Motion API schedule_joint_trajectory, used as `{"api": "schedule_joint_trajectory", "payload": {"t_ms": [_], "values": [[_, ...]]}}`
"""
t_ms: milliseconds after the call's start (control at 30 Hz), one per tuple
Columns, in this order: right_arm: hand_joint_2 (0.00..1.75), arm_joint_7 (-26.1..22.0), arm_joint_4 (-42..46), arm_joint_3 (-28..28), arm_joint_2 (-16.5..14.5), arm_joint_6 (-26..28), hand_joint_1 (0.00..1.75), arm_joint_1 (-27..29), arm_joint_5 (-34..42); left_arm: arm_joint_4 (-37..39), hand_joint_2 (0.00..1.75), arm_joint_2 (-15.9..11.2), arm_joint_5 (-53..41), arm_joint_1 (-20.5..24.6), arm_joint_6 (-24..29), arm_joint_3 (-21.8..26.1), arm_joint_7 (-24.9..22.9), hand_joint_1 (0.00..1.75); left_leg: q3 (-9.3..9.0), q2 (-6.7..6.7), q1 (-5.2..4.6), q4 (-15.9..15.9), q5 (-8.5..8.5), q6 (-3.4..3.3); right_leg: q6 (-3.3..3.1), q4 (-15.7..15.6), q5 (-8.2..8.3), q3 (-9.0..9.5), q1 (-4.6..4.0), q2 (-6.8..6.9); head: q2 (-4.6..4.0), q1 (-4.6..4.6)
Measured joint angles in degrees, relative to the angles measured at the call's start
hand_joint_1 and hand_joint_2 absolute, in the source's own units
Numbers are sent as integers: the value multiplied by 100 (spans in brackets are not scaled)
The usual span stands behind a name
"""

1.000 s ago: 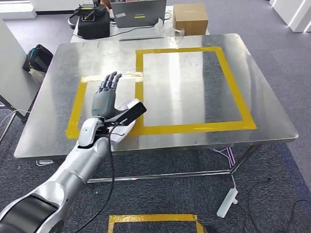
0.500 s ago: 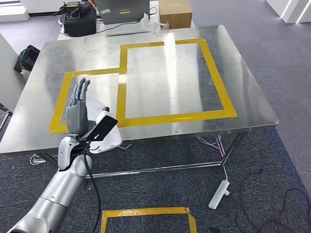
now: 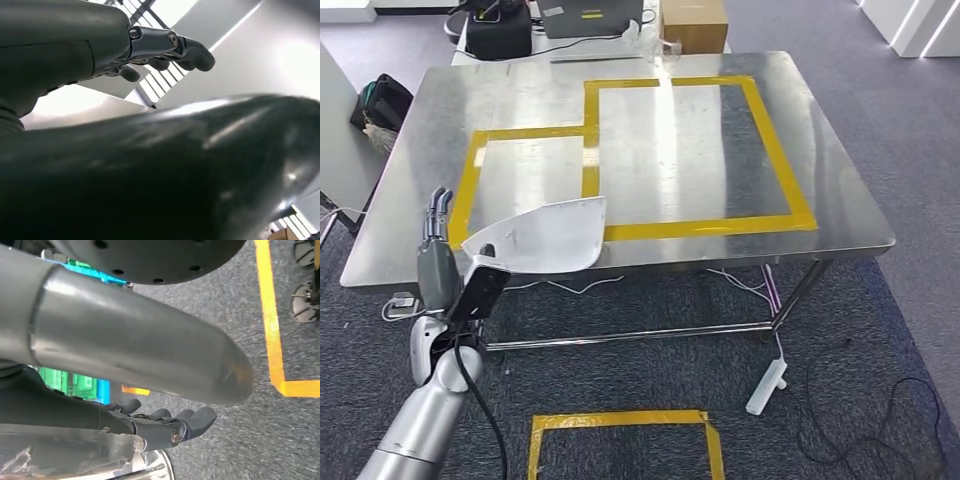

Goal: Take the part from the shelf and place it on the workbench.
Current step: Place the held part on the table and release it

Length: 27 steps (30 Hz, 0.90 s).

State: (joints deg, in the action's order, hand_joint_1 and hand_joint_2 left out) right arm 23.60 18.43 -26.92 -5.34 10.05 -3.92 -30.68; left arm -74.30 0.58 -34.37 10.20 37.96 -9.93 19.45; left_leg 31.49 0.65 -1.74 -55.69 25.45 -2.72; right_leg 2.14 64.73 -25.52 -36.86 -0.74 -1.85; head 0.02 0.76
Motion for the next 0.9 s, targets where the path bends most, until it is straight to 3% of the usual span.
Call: {"api": "schedule_joint_trajectory", "payload": {"t_ms": [67,100,200,267,333,367,400,433,500,533,567,600,667,700,733,767,833,867,900], "values": [[0,-15,-16,-21,34,-18,0,19,-32,-40,0,35,578,-96,-87,161,261,0,30,56,24,-18,-26,28,-99,-581,46,403,-14,-154,0,-25],[0,-29,-26,-27,46,-19,0,25,-47,-45,0,56,836,-147,-132,246,393,0,51,91,47,-24,-50,56,-118,-674,23,474,-20,-176,0,-36],[0,-49,-54,-36,47,-1,0,20,-95,-47,0,106,1494,-334,-230,529,719,0,128,168,63,-78,-22,168,-134,-847,86,517,-4,-20,0,-39],[0,-54,-62,-48,49,10,0,11,-122,-36,0,143,1884,-422,-282,755,897,0,290,94,85,-452,318,271,-139,-942,141,504,55,107,0,-67],[0,-64,-68,-60,51,15,0,15,-145,3,0,188,2185,-498,-305,971,1048,0,533,38,168,-1138,735,397,-117,-928,185,436,91,231,0,-92],[0,-69,-73,-64,51,17,0,17,-158,38,0,210,2332,-543,-307,1075,1117,0,607,31,218,-1406,830,459,-96,-908,203,395,116,297,0,-92],[0,-69,-77,-68,51,23,0,16,-174,81,0,236,2482,-585,-310,1187,1186,0,606,23,270,-1514,811,524,-70,-880,221,349,146,365,0,-92],[0,-69,-80,-71,51,28,0,12,-188,126,0,264,2617,-617,-315,1300,1252,0,508,3,326,-1424,681,593,-38,-842,238,300,183,431,0,-91],[0,-69,-80,-75,53,37,0,-4,-206,200,0,315,2788,-641,-329,1493,1349,0,108,-142,436,-795,352,770,57,-752,262,198,253,551,0,-94],[0,-70,-80,-82,69,40,0,-12,-213,230,0,346,2826,-635,-330,1557,1380,0,-70,-220,451,-478,255,819,116,-708,278,147,277,601,0,-115],[0,-71,-83,-92,78,42,0,-17,-220,257,0,373,2861,-633,-324,1610,1399,0,-164,-277,447,-266,220,821,176,-682,305,111,280,644,0,-126],[0,-75,-87,-106,85,45,0,-17,-226,290,0,397,2906,-634,-308,1661,1413,0,-172,-293,423,-170,226,768,228,-680,349,87,280,686,0,-138],[0,-89,-107,-137,73,54,0,3,-242,385,0,432,3051,-654,-275,1790,1438,0,-60,-208,374,-174,157,567,309,-728,446,71,306,741,0,-125],[0,-96,-120,-150,67,61,0,18,-251,442,0,454,3140,-664,-266,1868,1457,0,2,-167,358,-177,111,478,333,-721,402,48,334,691,0,-115],[0,-98,-132,-159,62,68,0,38,-261,497,0,474,3223,-670,-264,1941,1479,0,64,-126,344,-178,54,406,339,-627,245,3,345,593,0,-103],[0,-98,-144,-167,57,73,0,60,-268,543,0,495,3283,-670,-263,2003,1503,0,135,-83,329,-176,-9,338,323,-400,-22,-68,338,466,0,-94],[0,-98,-157,-170,53,80,0,91,-281,628,0,528,3350,-669,-262,2083,1535,0,300,29,275,-176,-144,247,234,369,-656,-243,260,254,0,-72],[0,-98,-162,-172,51,81,0,98,-287,680,0,544,3386,-669,-264,2113,1543,0,392,96,238,-177,-217,217,175,733,-851,-288,207,210,0,-64],[0,-98,-166,-174,51,82,0,97,-293,743,0,558,3439,-673,-273,2147,1548,0,481,164,201,-178,-289,199,111,947,-913,-265,151,184,0,-60]]}}
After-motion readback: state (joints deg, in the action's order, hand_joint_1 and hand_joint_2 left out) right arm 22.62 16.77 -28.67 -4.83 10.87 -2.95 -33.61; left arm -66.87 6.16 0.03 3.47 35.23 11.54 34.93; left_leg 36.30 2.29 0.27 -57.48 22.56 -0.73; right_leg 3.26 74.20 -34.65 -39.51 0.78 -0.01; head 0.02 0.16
